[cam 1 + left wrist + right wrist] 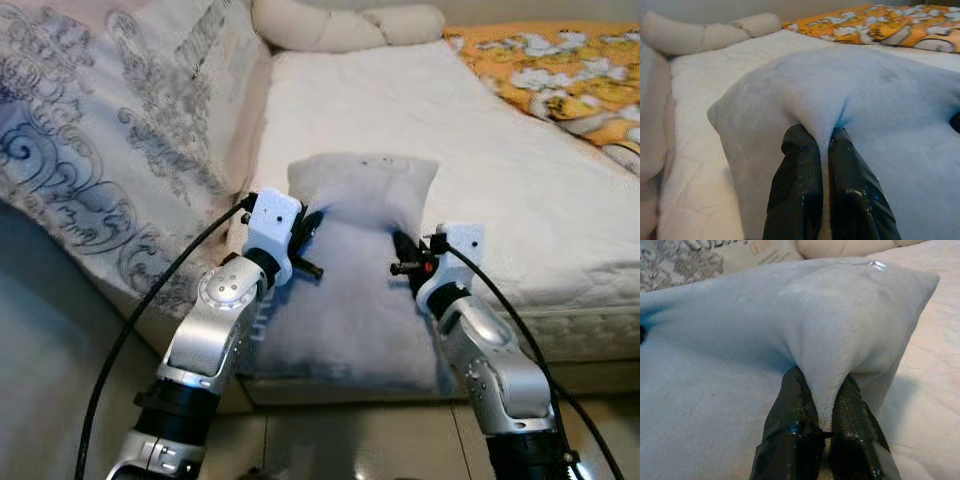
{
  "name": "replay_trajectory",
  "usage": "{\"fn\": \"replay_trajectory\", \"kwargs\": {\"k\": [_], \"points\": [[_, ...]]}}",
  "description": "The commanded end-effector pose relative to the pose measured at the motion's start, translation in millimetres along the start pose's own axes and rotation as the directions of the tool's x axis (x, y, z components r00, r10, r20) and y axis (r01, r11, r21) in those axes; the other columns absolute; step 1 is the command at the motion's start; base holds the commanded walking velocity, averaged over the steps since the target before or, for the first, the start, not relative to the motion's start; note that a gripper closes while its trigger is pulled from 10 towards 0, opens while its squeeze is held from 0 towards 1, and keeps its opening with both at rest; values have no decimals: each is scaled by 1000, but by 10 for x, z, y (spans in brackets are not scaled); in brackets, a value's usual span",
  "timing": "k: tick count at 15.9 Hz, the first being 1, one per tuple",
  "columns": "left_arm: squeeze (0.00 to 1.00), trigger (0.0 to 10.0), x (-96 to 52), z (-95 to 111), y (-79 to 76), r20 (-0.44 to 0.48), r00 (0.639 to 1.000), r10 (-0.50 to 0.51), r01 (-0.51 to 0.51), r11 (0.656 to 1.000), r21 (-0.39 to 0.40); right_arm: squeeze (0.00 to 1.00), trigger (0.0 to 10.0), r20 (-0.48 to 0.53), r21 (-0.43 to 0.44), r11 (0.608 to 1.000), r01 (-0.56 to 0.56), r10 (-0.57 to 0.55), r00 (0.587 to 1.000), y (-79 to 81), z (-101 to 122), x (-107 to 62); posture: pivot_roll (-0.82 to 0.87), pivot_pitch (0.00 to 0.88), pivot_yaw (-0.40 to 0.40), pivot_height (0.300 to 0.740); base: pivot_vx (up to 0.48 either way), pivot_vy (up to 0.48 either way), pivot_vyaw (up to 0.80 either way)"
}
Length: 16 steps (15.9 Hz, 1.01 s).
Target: Clean up the room
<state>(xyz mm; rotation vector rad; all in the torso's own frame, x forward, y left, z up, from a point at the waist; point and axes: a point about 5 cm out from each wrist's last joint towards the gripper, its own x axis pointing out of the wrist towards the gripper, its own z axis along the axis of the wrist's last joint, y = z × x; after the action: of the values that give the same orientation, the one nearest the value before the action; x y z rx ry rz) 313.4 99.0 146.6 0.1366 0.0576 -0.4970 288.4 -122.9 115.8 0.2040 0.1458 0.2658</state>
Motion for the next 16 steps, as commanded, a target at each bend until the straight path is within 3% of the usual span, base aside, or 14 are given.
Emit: {"fn": "replay_trajectory", "kwargs": {"k": [1, 8, 16], "points": [[0, 10000, -22, 93, 177, 38, 997, 72, -73, 997, 24, 0, 10000, 20, -10, 999, 30, -30, 999, -37, 42, -3, -41, 0, 43, 740, 334, 0, 0], [0, 10000, -7, 119, 243, 48, 994, 102, -104, 994, 31, 0, 10000, 12, -52, 999, 13, -12, 1000, -34, 86, 77, -41, 0, 33, 740, 335, 0, 0], [0, 10000, 49, 141, 225, 53, 994, 91, -92, 996, 20, 0, 10000, 11, -41, 999, 30, -29, 1000, -66, 84, 80, -54, 0, 46, 740, 348, 0, 0]]}}
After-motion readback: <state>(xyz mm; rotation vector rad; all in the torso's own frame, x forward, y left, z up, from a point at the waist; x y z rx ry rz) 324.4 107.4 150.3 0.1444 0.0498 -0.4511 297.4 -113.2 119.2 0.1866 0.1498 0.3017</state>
